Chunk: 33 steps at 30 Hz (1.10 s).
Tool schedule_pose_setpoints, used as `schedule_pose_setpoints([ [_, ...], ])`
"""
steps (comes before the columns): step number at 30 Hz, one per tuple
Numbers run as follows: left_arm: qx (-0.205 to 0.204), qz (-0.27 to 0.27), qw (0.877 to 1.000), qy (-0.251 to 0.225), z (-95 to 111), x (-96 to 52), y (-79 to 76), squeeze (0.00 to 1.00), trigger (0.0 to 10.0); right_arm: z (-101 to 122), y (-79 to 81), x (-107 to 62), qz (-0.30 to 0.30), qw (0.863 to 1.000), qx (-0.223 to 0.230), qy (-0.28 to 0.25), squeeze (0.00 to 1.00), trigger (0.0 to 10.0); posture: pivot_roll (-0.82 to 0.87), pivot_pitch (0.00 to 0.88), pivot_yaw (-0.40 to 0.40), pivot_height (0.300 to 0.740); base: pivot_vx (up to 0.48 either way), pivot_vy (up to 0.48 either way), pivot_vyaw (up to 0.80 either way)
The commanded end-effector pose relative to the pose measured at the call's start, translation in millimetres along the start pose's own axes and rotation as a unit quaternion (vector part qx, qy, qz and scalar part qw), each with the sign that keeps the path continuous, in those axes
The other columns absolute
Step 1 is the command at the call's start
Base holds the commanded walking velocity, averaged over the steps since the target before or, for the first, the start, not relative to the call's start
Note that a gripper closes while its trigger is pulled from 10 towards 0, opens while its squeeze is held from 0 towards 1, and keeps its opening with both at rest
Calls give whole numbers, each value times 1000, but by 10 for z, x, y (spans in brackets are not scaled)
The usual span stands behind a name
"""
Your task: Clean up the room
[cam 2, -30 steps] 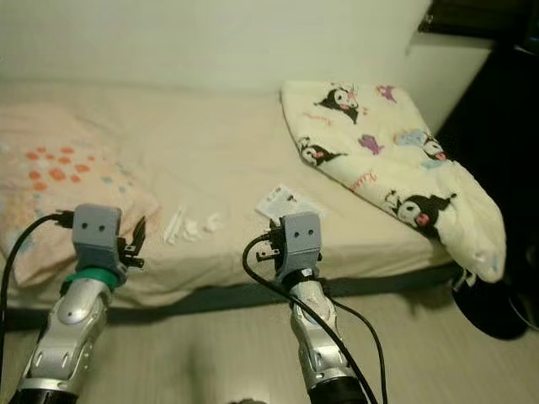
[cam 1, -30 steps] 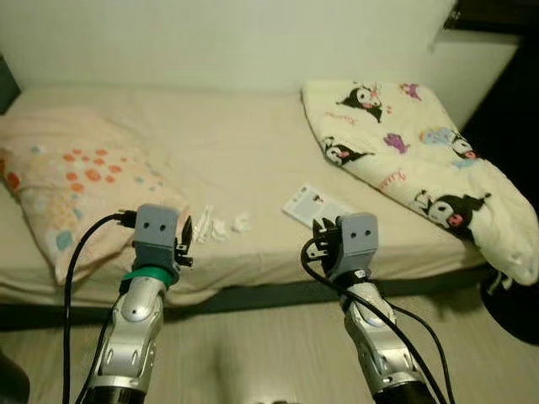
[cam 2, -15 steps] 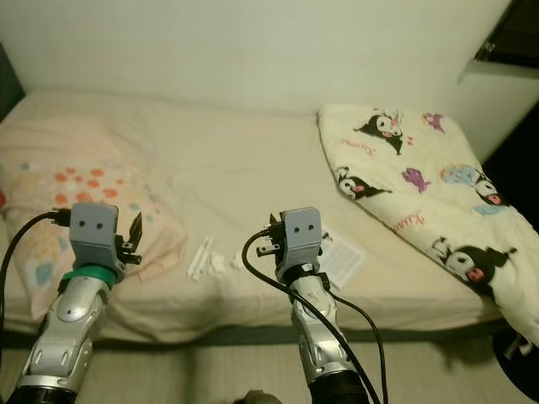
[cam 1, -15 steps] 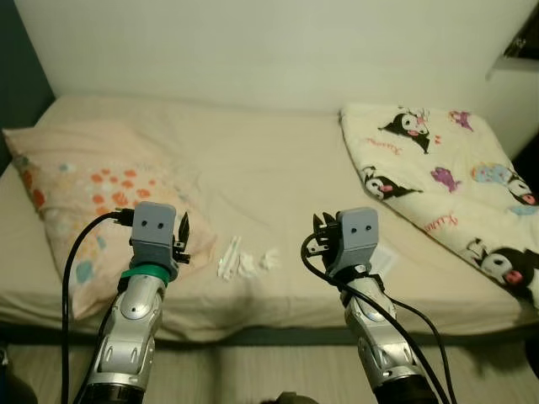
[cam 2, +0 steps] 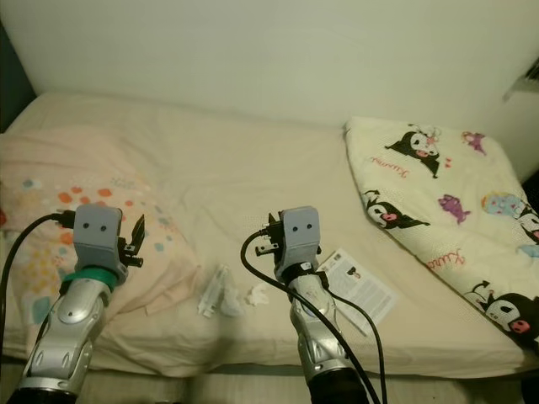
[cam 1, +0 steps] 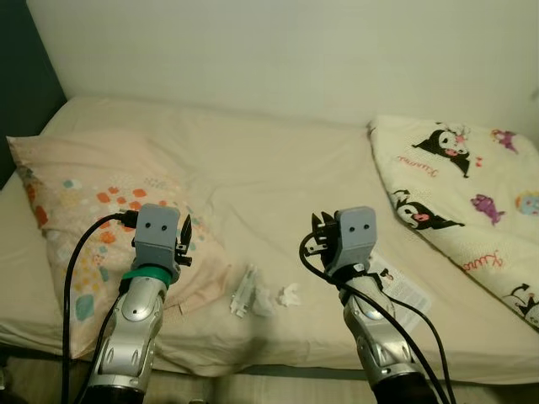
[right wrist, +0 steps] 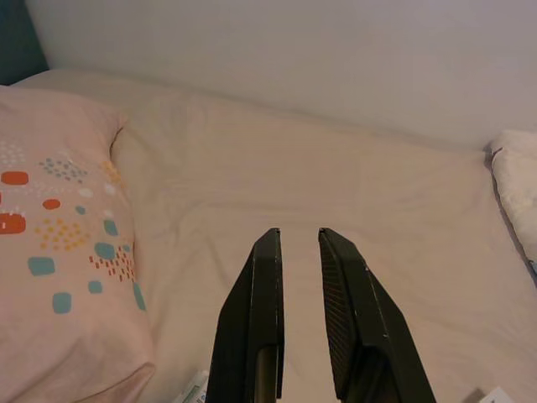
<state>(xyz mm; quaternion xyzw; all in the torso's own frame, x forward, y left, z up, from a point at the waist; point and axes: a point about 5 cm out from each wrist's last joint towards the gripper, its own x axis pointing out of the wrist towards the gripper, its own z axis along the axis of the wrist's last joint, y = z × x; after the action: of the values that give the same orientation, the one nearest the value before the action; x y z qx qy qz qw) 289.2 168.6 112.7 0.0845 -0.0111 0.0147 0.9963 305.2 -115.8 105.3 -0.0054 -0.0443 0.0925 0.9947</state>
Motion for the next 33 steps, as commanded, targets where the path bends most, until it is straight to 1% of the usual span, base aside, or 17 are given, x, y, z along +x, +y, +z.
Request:
schedule_pose_setpoints([
  [1, 2, -7, 1000, 14, -72, -33, -36, 0, 10000, -78, -57, -42, -11, 1000, -3, 14, 0, 10000, -43, 0, -37, 740, 0, 0, 0],
  [9, 3, -10, 1000, 15, -84, -35, -51, 0, 10000, -98, -57, -62, -12, 1000, -3, 16, 0, 10000, -47, 0, -35, 740, 0, 0, 0],
  [16, 10, -14, 999, 31, -138, -42, -55, 0, 10000, -111, -60, -77, -17, 1000, 0, 16, 0, 10000, -50, 0, -27, 720, 0, 0, 0],
  [17, 13, -25, 998, 58, -236, -61, -64, 0, 10000, -113, -56, -78, -18, 1000, 2, 17, 0, 10000, -49, 0, -25, 710, 0, 0, 0],
  [20, 14, -32, 996, 78, -320, -80, -70, 0, 10000, -115, -49, -78, -18, 1000, 3, 17, 0, 10000, -46, 0, -24, 695, 0, 0, 0],
  [21, 14, -32, 996, 78, -320, -80, -70, 0, 10000, -115, -49, -78, -18, 1000, 3, 17, 0, 10000, -46, 0, -24, 695, 0, 0, 0],
  [23, 14, -32, 995, 92, -412, -116, -65, 0, 10000, -121, -37, -85, -17, 1000, 5, 17, 0, 10000, -46, 0, -24, 680, 0, 0, 0],
  [28, 20, -30, 994, 99, -466, -151, -71, 0, 10000, -130, -34, -94, -16, 1000, 5, 18, 0, 10000, -45, 7, -28, 660, 0, 0, 0],
  [33, 14, -26, 995, 93, -442, -136, -102, 0, 10000, -131, -33, -95, -13, 1000, 3, 19, 0, 10000, -46, 13, -33, 640, 0, 0, 0],
])
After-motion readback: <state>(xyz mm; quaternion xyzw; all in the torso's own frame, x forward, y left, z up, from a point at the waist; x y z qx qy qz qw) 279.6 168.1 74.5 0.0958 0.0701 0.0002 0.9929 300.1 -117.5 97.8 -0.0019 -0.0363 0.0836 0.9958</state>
